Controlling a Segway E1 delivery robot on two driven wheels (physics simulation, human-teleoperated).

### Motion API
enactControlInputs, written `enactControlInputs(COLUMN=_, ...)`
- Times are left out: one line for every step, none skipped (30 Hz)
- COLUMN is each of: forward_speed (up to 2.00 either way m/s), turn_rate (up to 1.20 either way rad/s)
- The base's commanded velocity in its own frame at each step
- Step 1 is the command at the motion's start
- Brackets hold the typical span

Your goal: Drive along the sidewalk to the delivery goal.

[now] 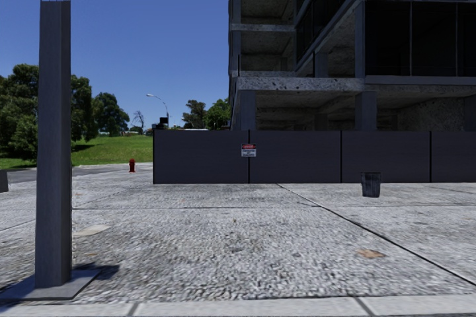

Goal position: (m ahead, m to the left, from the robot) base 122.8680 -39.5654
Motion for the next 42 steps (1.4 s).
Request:
enactControlInputs(forward_speed=2.0, turn_rate=0.0)
enactControlInputs(forward_speed=2.0, turn_rate=0.0)
enactControlInputs(forward_speed=2.0, turn_rate=0.0)
enactControlInputs(forward_speed=2.0, turn_rate=0.0)
enactControlInputs(forward_speed=2.0, turn_rate=0.0)
enactControlInputs(forward_speed=2.0, turn_rate=0.0)
enactControlInputs(forward_speed=2.0, turn_rate=0.0)
enactControlInputs(forward_speed=2.0, turn_rate=0.07)
enactControlInputs(forward_speed=2.0, turn_rate=0.12)
enactControlInputs(forward_speed=2.0, turn_rate=0.14)
enactControlInputs(forward_speed=2.0, turn_rate=0.14)
enactControlInputs(forward_speed=2.0, turn_rate=0.14)
enactControlInputs(forward_speed=2.0, turn_rate=0.14)
enactControlInputs(forward_speed=2.0, turn_rate=0.14)
enactControlInputs(forward_speed=2.0, turn_rate=0.14)
enactControlInputs(forward_speed=1.99, turn_rate=0.17)
enactControlInputs(forward_speed=1.99, turn_rate=0.17)
enactControlInputs(forward_speed=1.91, turn_rate=0.2)
enactControlInputs(forward_speed=1.81, turn_rate=0.21)
enactControlInputs(forward_speed=1.66, turn_rate=0.22)
enactControlInputs(forward_speed=1.57, turn_rate=0.26)
enactControlInputs(forward_speed=1.54, turn_rate=0.29)
enactControlInputs(forward_speed=1.52, turn_rate=0.35)
enactControlInputs(forward_speed=1.49, turn_rate=0.39)
enactControlInputs(forward_speed=1.45, turn_rate=0.43)
enactControlInputs(forward_speed=1.41, turn_rate=0.44)
enactControlInputs(forward_speed=1.39, turn_rate=0.46)
enactControlInputs(forward_speed=1.38, turn_rate=0.49)
enactControlInputs(forward_speed=1.38, turn_rate=0.49)
enactControlInputs(forward_speed=1.38, turn_rate=0.55)
enactControlInputs(forward_speed=1.38, turn_rate=0.58)
enactControlInputs(forward_speed=1.38, turn_rate=0.59)
enactControlInputs(forward_speed=1.38, turn_rate=0.6)
enactControlInputs(forward_speed=1.38, turn_rate=0.6)
enactControlInputs(forward_speed=1.38, turn_rate=0.6)
enactControlInputs(forward_speed=1.38, turn_rate=0.6)
enactControlInputs(forward_speed=1.38, turn_rate=0.6)
enactControlInputs(forward_speed=1.38, turn_rate=0.6)
enactControlInputs(forward_speed=1.38, turn_rate=0.6)
enactControlInputs(forward_speed=1.38, turn_rate=0.6)
enactControlInputs(forward_speed=1.38, turn_rate=0.6)
enactControlInputs(forward_speed=1.38, turn_rate=0.6)
